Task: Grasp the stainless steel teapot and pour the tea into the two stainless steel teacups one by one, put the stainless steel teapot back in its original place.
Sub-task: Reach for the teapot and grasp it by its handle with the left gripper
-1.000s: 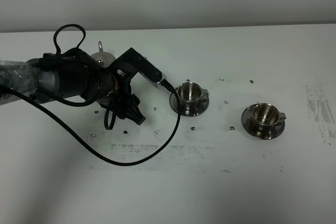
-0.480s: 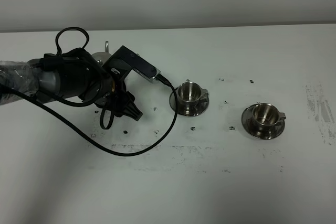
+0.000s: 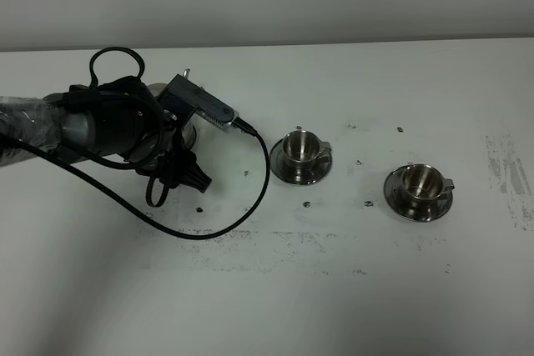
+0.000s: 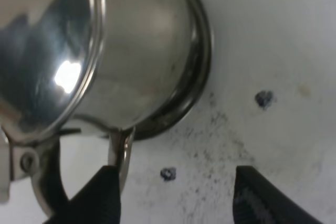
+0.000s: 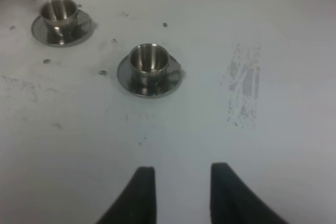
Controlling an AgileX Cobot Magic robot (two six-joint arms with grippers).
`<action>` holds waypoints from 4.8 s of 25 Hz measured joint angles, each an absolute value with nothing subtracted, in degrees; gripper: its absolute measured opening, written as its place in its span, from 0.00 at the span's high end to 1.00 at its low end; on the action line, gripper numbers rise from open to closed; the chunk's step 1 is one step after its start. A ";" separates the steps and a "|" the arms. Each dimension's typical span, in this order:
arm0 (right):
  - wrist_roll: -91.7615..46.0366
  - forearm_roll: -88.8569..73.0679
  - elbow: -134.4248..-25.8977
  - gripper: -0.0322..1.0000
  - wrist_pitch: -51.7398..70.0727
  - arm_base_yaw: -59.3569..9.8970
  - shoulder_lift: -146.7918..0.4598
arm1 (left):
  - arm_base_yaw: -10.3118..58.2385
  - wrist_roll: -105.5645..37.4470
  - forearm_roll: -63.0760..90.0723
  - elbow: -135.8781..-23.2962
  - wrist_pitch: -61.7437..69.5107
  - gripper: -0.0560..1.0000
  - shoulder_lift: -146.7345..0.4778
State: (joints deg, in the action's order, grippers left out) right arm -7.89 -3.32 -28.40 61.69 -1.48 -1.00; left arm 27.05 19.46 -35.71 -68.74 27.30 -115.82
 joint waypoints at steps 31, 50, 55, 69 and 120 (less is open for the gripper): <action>-7.89 -3.32 -28.40 0.74 61.69 -1.48 -1.00 | 23.92 5.13 -17.98 -74.09 53.21 0.52 -101.63; -7.89 -3.32 -28.40 0.74 61.69 -1.48 -1.00 | 18.48 -5.72 -11.04 -91.24 61.98 0.57 -116.34; -7.83 -3.32 -28.40 0.74 61.69 -1.48 -1.00 | 18.47 -5.77 -11.04 -96.51 63.70 0.57 -121.89; -7.88 -3.32 -28.40 0.74 61.69 -1.48 -1.00 | 17.31 -7.35 -11.05 -100.03 60.34 0.57 -127.64; -7.87 -3.32 -28.40 0.74 61.69 -1.48 -1.00 | 17.23 -5.73 -9.11 -102.31 58.91 0.65 -129.32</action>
State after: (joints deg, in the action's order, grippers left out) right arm -7.87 -3.32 -28.40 61.69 -1.48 -1.00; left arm 17.23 -5.73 -9.11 -102.31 58.91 -129.32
